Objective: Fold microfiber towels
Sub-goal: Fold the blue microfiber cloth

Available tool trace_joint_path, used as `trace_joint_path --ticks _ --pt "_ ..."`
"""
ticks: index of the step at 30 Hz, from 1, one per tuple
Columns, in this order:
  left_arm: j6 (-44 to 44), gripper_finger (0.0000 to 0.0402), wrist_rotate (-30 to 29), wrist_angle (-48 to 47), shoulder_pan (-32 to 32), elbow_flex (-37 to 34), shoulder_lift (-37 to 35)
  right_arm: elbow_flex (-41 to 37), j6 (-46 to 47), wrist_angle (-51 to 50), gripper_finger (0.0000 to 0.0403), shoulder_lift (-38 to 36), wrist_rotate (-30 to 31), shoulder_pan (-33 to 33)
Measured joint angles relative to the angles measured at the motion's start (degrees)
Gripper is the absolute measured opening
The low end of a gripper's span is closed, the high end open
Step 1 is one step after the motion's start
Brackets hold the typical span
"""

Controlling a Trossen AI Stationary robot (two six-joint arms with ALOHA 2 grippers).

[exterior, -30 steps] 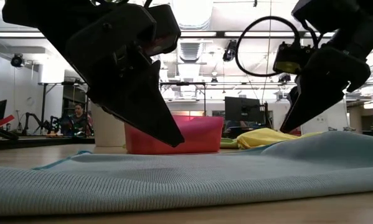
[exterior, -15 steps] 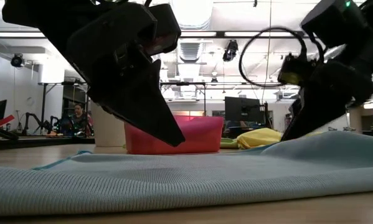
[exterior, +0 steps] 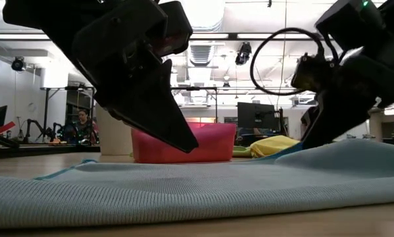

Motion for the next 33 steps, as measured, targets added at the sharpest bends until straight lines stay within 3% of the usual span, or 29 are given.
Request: trace_joint_path --ticks 21,28,33 --pt "0.1 0.0074 0.0 0.0 0.0 0.0 0.0 1.6 -2.4 -0.8 0.0146 -3.0 0.1 0.0" --pt "0.0 0.0074 0.0 0.0 0.0 0.0 0.0 1.6 -5.2 -4.6 0.0146 -2.5 5.1 -0.5" --pt "0.1 0.0074 0.0 0.0 0.1 0.0 0.0 1.4 -6.0 -4.8 0.0146 -0.2 4.8 -0.6"
